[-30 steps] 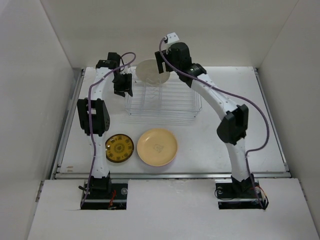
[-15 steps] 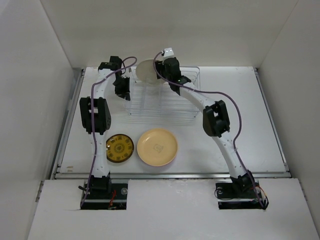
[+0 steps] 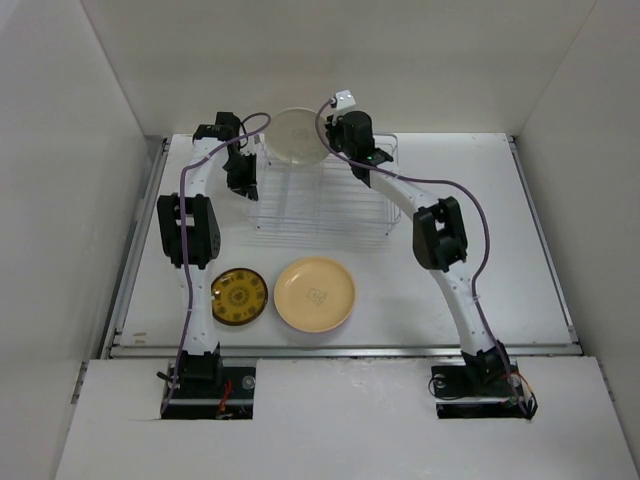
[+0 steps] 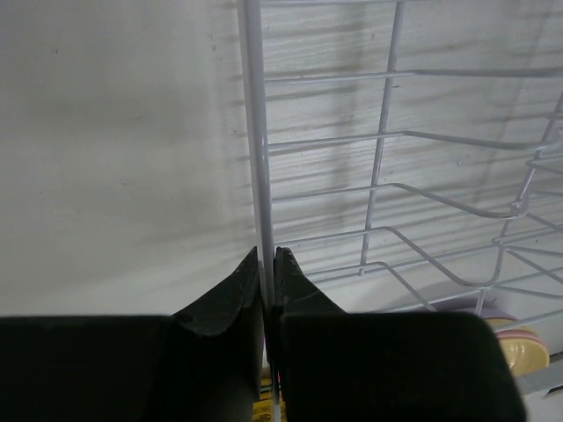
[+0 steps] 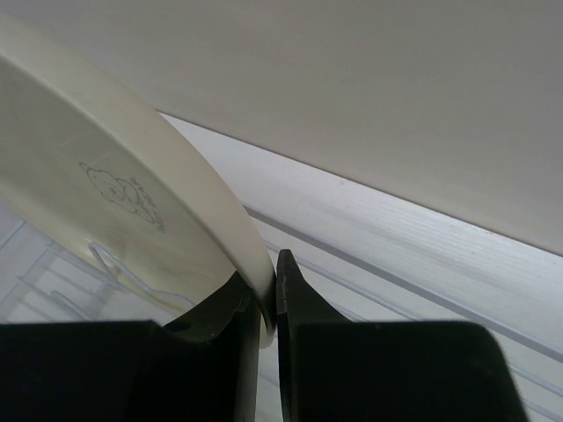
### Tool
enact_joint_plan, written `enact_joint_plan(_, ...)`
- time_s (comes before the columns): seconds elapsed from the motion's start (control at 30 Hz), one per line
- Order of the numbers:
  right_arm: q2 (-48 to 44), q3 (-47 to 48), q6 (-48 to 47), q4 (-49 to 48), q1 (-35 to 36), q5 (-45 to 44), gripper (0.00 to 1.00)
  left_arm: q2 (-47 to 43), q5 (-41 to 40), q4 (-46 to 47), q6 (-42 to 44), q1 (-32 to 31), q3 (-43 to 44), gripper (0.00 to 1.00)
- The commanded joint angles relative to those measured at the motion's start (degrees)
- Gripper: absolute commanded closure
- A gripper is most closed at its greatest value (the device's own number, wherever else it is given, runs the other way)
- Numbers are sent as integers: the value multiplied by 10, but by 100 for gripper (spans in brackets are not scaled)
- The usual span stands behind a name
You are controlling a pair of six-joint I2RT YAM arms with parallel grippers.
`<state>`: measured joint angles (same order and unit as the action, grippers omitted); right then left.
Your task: Unload the plates from the dish rack
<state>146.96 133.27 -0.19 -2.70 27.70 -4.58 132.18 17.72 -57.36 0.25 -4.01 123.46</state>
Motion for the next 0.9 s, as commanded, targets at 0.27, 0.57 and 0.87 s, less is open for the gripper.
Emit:
enact_joint_plan(0.27,-190,-100,51,-118,3,-4,100,16,9,-25,-65,18,7,100)
enact_joint_plan(0.57,-199,-101,8,-118,3,-21,100,-4,49,0,-132,18,-33,100)
enact_joint_plan(0.87,-254,-156,28,-95,3,-41,100,-47,62,30,-176,18,-71,100)
